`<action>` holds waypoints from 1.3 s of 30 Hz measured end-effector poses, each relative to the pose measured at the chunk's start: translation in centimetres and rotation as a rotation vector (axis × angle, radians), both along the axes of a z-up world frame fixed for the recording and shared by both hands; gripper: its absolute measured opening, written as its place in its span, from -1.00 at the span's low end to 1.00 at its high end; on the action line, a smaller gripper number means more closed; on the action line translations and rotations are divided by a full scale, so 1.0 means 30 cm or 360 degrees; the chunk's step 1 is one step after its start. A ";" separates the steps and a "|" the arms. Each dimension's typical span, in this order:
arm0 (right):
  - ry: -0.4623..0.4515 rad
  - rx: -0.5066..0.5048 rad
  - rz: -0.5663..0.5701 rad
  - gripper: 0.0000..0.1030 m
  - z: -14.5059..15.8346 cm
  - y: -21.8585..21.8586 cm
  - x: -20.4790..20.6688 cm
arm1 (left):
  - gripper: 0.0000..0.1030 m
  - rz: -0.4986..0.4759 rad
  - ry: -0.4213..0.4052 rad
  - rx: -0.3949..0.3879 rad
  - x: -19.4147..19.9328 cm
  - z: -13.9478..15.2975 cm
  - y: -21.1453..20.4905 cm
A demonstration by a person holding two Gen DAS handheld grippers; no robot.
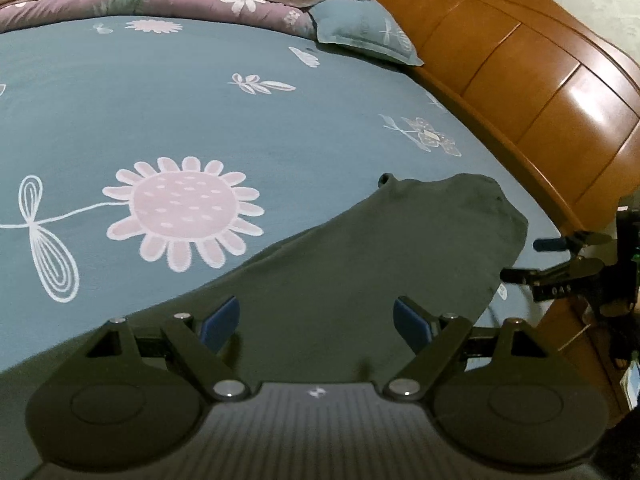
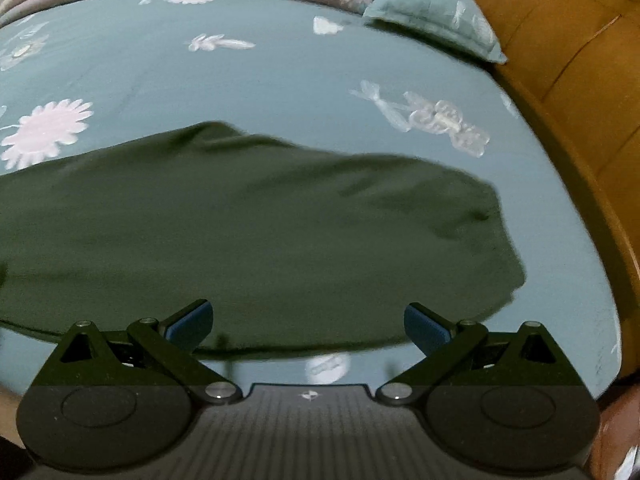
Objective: Fold clothes
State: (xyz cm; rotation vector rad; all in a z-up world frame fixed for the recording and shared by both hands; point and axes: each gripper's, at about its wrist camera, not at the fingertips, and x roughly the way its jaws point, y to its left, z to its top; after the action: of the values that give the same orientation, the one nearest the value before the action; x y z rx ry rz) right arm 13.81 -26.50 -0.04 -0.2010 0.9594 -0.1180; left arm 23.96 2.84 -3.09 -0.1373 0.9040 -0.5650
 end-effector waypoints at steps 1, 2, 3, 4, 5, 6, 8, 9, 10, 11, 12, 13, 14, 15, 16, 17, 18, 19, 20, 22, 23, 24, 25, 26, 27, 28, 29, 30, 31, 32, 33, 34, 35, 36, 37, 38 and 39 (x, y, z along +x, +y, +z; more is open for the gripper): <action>-0.0019 0.0002 0.0028 1.00 -0.005 -0.033 0.014 | 0.64 0.0035 0.0004 0.0030 0.000 0.004 -0.020; -0.0038 0.0005 0.0056 1.00 -0.010 -0.067 0.029 | 0.63 0.0071 0.0007 0.0060 0.000 0.007 -0.041; -0.0059 0.0007 0.0085 1.00 -0.015 -0.100 0.044 | 0.63 0.0100 0.0015 0.0078 0.000 0.012 -0.062; -0.0086 0.0010 0.0114 1.00 -0.019 -0.135 0.066 | 0.63 0.0124 0.0026 0.0088 0.001 0.018 -0.084; -0.0113 0.0011 0.0142 1.00 -0.024 -0.168 0.088 | 0.63 0.0148 0.0036 0.0097 0.001 0.025 -0.107; -0.0140 0.0002 0.0166 1.00 -0.028 -0.195 0.116 | 0.64 0.0160 0.0042 0.0108 0.002 0.031 -0.130; -0.0197 -0.0019 0.0202 1.00 -0.039 -0.242 0.181 | 0.64 0.0169 0.0045 0.0149 0.008 0.041 -0.181; -0.0223 -0.0007 0.0209 1.00 -0.046 -0.264 0.212 | 0.64 0.0169 0.0049 0.0171 0.012 0.043 -0.207; -0.0241 0.0032 0.0207 1.00 -0.056 -0.288 0.245 | 0.64 0.0166 0.0054 0.0191 0.018 0.045 -0.233; -0.0242 0.0095 0.0199 1.00 -0.073 -0.316 0.276 | 0.64 0.0162 0.0059 0.0210 0.023 0.046 -0.258; -0.0221 0.0155 0.0186 1.00 -0.096 -0.344 0.297 | 0.64 0.0155 0.0058 0.0228 0.028 0.048 -0.282; -0.0179 0.0178 0.0163 1.00 -0.124 -0.374 0.310 | 0.64 0.0147 0.0054 0.0243 0.034 0.051 -0.302; -0.0144 0.0206 0.0146 1.00 -0.150 -0.406 0.318 | 0.64 0.0139 0.0050 0.0256 0.040 0.055 -0.319; -0.0156 0.0258 0.0155 1.00 -0.156 -0.441 0.306 | 0.64 0.0136 0.0049 0.0268 0.046 0.059 -0.334; -0.0167 0.0310 0.0164 1.00 -0.163 -0.476 0.295 | 0.64 0.0131 0.0048 0.0275 0.053 0.061 -0.346; -0.0178 0.0362 0.0173 1.00 -0.169 -0.511 0.283 | 0.64 0.0123 0.0046 0.0281 0.060 0.064 -0.358; -0.0183 0.0403 0.0186 0.99 -0.173 -0.541 0.272 | 0.64 0.0115 0.0043 0.0287 0.067 0.066 -0.371; -0.0151 0.0379 0.0215 0.99 -0.165 -0.539 0.271 | 0.64 0.0108 0.0041 0.0293 0.074 0.068 -0.383; -0.0118 0.0330 0.0237 1.00 -0.158 -0.525 0.274 | 0.64 0.0100 0.0038 0.0299 0.081 0.071 -0.396; -0.0083 0.0229 0.0260 1.00 -0.135 -0.478 0.270 | 0.64 0.0068 0.0030 0.0300 0.097 0.074 -0.425; -0.0099 0.0227 0.0276 1.00 -0.122 -0.456 0.256 | 0.64 0.0029 0.0019 0.0287 0.109 0.073 -0.449; -0.0104 0.0261 0.0307 1.00 -0.119 -0.447 0.247 | 0.64 -0.0012 0.0005 0.0274 0.123 0.070 -0.477; -0.0079 0.0274 0.0313 1.00 -0.133 -0.446 0.242 | 0.64 -0.0052 -0.0008 0.0261 0.138 0.067 -0.504; -0.0053 0.0288 0.0319 1.00 -0.147 -0.445 0.237 | 0.64 -0.0092 -0.0026 0.0239 0.154 0.063 -0.534; -0.0035 0.0301 0.0323 1.00 -0.161 -0.446 0.231 | 0.64 -0.0131 -0.0046 0.0211 0.171 0.058 -0.566; -0.0057 0.0304 0.0315 1.00 -0.173 -0.455 0.216 | 0.64 -0.0170 -0.0067 0.0182 0.189 0.053 -0.599; -0.0076 0.0306 0.0308 1.00 -0.184 -0.463 0.202 | 0.64 -0.0206 -0.0077 0.0152 0.208 0.043 -0.631; -0.0077 0.0302 0.0308 1.00 -0.185 -0.466 0.192 | 0.64 -0.0239 -0.0079 0.0122 0.230 0.029 -0.662; -0.0078 0.0295 0.0311 1.00 -0.186 -0.468 0.181 | 0.64 -0.0261 -0.0087 0.0100 0.252 0.013 -0.692; -0.0077 0.0281 0.0320 1.00 -0.187 -0.466 0.172 | 0.64 -0.0273 -0.0100 0.0084 0.275 -0.007 -0.720; -0.0082 0.0283 0.0312 1.00 -0.189 -0.467 0.169 | 0.64 -0.0286 -0.0114 0.0068 0.297 -0.026 -0.749; -0.0087 0.0285 0.0305 1.00 -0.190 -0.469 0.165 | 0.64 -0.0279 -0.0117 0.0072 0.324 -0.051 -0.769; -0.0096 0.0288 0.0298 1.00 -0.191 -0.470 0.157 | 0.64 -0.0257 -0.0112 0.0091 0.354 -0.081 -0.784; -0.0104 0.0290 0.0291 1.00 -0.191 -0.472 0.149 | 0.64 -0.0236 -0.0106 0.0110 0.384 -0.111 -0.799; -0.0114 0.0287 0.0284 1.00 -0.192 -0.470 0.136 | 0.63 -0.0216 -0.0101 0.0115 0.408 -0.128 -0.804; -0.0123 0.0285 0.0276 1.00 -0.192 -0.470 0.124 | 0.62 -0.0197 -0.0096 0.0110 0.426 -0.136 -0.799; -0.0135 0.0290 0.0261 1.00 -0.195 -0.473 0.114 | 0.62 -0.0178 -0.0090 0.0105 0.445 -0.143 -0.795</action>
State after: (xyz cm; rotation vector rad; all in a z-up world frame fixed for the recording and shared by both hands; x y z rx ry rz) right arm 17.23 -40.68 -5.88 -0.1054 0.8603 0.1109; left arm 37.31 -21.00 -7.38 -0.0113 0.8779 -0.6391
